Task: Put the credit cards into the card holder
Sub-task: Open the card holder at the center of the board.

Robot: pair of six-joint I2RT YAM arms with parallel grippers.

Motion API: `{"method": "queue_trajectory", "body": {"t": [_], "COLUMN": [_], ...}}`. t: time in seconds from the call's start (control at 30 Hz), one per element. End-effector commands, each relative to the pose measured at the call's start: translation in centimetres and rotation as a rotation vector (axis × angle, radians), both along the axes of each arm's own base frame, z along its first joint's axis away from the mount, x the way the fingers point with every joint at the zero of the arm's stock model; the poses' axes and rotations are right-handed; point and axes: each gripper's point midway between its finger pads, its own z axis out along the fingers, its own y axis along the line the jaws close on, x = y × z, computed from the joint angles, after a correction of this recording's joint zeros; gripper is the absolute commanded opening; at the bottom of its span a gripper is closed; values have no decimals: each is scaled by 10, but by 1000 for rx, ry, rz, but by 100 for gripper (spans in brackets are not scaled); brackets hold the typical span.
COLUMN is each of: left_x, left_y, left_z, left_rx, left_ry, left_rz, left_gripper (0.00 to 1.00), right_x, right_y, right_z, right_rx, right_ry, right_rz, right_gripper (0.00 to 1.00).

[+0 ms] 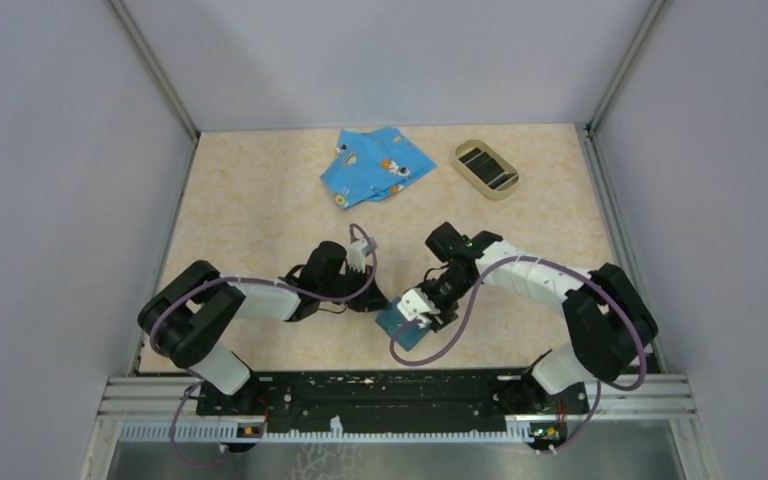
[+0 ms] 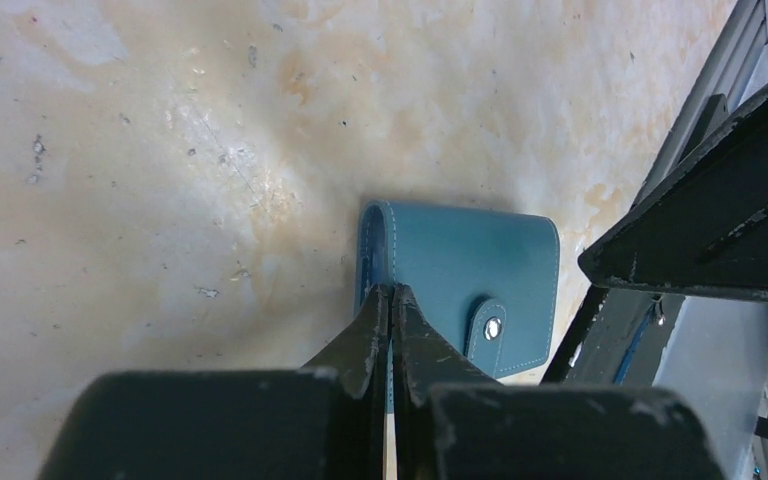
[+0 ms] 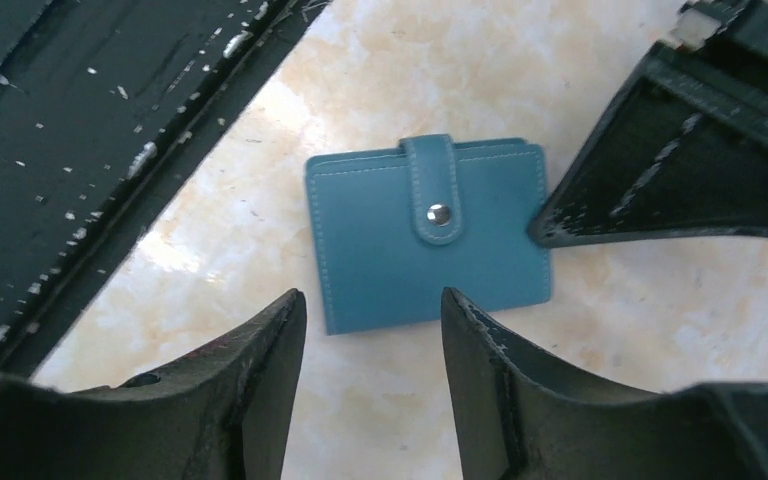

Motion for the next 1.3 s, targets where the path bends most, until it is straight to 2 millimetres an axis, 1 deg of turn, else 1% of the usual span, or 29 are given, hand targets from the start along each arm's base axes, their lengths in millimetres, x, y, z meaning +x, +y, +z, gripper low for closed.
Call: {"method": "queue_trajectory", "body": {"t": [0.0,0.07,0.13,0.2,0.27,0.33,0.43,0.53,0.7,0.93,1.07,1.17,1.27], "left_x": [-16,-17,-18,-19,-20,-21,-21,-23,-24,-26,-26,-26,-26], "left_y": [-1,-3,-3,-3,-3,-5,-6,-7,-10,-12,-12,-11,-11], "left_z": [-11,-9,-7,-6,-5,-3,-2,-1,2,6,5,4,3], "left_rx": [-11,-31,-42,-45,-48,-56,-63,-71,-79,-86,-85,-85,-84], "left_ry": [45,43,39,36,30,29,28,25,20,15,14,13,13], "left_rz": [-37,-30,-30,-33,-38,-44,-50,-54,-58,-62,-61,-58,-54], "left_gripper": [0,0,0,0,0,0,0,0,0,0,0,0,0], "right_x": [9,12,8,3,3,4,8,7,7,2,2,2,2], "right_y": [20,31,41,44,51,54,52,48,48,43,45,47,54], "right_z": [16,10,2,-5,-6,-8,-15,-23,-31,-44,-49,-48,-43], "right_rx": [51,47,28,-13,-25,-45,-85,-118,-168,-270,-311,-324,-314], "right_ry": [-66,-83,-98,-114,-117,-120,-118,-108,-105,-125,-141,-142,-140], "right_rz": [157,164,170,189,174,166,144,136,115,118,90,75,44], "right_gripper": [49,46,45,43,43,42,40,39,38,32,28,19,12]}}
